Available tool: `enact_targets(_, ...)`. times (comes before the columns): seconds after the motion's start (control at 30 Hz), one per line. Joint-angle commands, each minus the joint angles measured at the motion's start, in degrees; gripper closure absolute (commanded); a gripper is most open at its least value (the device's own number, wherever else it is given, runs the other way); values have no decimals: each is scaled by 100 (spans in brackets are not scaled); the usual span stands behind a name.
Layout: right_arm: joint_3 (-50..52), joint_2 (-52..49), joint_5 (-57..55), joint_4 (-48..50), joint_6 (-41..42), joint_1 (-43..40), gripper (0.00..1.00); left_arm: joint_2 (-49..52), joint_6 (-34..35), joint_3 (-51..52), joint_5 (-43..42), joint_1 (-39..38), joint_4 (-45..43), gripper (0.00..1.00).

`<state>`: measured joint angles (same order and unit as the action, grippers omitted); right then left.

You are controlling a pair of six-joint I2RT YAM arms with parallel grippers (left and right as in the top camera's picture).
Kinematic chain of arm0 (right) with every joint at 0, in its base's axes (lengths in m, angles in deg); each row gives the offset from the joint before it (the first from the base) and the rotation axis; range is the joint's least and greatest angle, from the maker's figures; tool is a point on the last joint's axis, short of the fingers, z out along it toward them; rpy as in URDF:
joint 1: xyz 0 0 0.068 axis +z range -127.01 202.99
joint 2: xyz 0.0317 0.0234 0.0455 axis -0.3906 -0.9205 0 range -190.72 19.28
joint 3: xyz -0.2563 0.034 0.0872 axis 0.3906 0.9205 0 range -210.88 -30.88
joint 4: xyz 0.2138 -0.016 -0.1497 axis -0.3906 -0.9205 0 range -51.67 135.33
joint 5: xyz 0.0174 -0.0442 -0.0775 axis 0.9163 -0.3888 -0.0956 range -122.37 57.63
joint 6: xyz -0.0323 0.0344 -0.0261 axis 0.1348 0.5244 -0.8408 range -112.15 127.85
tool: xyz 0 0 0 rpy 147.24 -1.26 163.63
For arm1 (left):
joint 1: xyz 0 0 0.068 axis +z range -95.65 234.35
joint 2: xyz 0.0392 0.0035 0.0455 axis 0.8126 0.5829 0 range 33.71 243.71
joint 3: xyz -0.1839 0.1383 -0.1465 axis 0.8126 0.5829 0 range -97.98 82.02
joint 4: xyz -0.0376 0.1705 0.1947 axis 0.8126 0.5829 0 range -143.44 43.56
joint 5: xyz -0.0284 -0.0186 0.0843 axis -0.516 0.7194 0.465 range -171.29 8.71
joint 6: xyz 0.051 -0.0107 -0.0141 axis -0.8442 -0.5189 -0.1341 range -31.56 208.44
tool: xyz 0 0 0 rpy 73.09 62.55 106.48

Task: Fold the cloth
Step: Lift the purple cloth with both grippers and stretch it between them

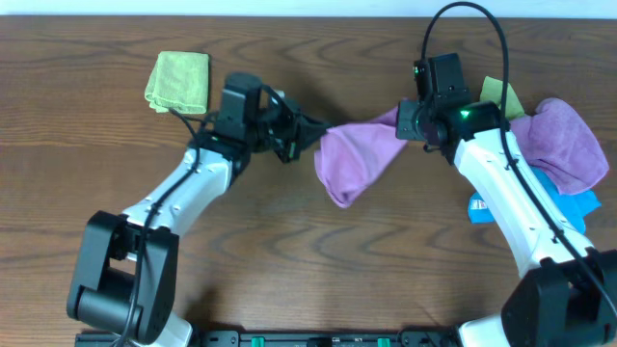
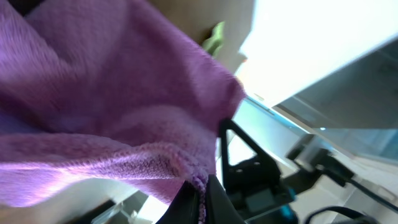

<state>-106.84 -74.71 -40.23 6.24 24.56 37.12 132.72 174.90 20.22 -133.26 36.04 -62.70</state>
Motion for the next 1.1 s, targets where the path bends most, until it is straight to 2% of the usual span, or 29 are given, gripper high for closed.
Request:
enact_targets(0.0, -37, 68, 214, 315, -105, 81, 99, -33, -339, -487, -76, 232, 11, 94)
enact_targets(0.2, -494, 68, 162, 1078, -160, 280, 98, 0, -828, -1510, -46, 758, 625, 94)
enact_targets(0.33, -769, 68, 39, 1471, -433, 282, 98, 7, -1182, -1818, -42, 1023, 1036, 94)
enact_targets(0.57, -870, 55, 13, 1821, -909, 284, 98, 11, -1462, -1858, -4, 1204, 1051, 94)
enact_targets(0.97, -870, 52, 13, 2345, -1128, 284, 98, 48, -1486, -2028, 151, 1316, 809, 94)
enact_targets(1.07, -870, 52, 13, 2175, -1169, 284, 99, 63, -1897, -2184, 59, 1316, 874, 94)
